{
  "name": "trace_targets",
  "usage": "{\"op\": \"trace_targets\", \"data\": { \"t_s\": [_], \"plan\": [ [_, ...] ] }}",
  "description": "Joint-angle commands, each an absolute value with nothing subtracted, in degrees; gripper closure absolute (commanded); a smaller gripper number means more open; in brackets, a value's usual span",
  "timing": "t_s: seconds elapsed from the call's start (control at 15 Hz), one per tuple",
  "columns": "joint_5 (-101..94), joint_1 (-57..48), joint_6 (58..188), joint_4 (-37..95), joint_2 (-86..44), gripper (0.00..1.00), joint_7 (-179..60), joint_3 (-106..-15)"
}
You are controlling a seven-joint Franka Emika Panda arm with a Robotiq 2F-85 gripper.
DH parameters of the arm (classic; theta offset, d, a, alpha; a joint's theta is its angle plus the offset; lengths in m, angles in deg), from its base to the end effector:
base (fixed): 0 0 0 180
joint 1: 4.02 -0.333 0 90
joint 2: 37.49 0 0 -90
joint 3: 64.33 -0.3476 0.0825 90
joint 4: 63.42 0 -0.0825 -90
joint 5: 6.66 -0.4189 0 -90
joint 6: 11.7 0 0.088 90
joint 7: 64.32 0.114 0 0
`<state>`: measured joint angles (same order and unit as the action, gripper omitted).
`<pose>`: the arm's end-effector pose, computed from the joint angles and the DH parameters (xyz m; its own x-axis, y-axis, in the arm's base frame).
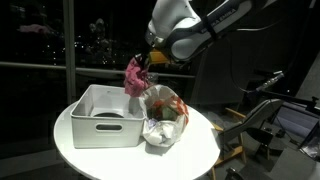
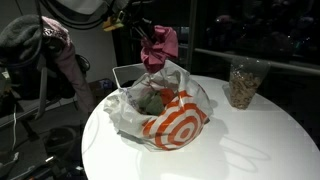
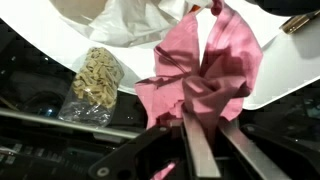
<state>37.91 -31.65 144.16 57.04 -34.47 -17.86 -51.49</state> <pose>0.5983 0.1841 0.4568 0.7538 0.1292 0.6443 0.0107 -0.9828 0.1846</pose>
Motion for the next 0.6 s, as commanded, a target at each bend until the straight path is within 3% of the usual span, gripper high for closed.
{"op": "trace_targets", "data": {
  "t_s": [0.0, 0.47, 0.53],
  "plan": [
    [45.6, -30.7, 146.0, 69.2, -48.4, 0.95, -8.4, -50.0],
    [46.8, -28.1, 146.2, 87.9, -68.7, 0.95, -9.0, -46.6],
    [40.1, -19.8, 149.1, 90.7, -69.4, 0.95, -15.0, -53.7]
  ]
}}
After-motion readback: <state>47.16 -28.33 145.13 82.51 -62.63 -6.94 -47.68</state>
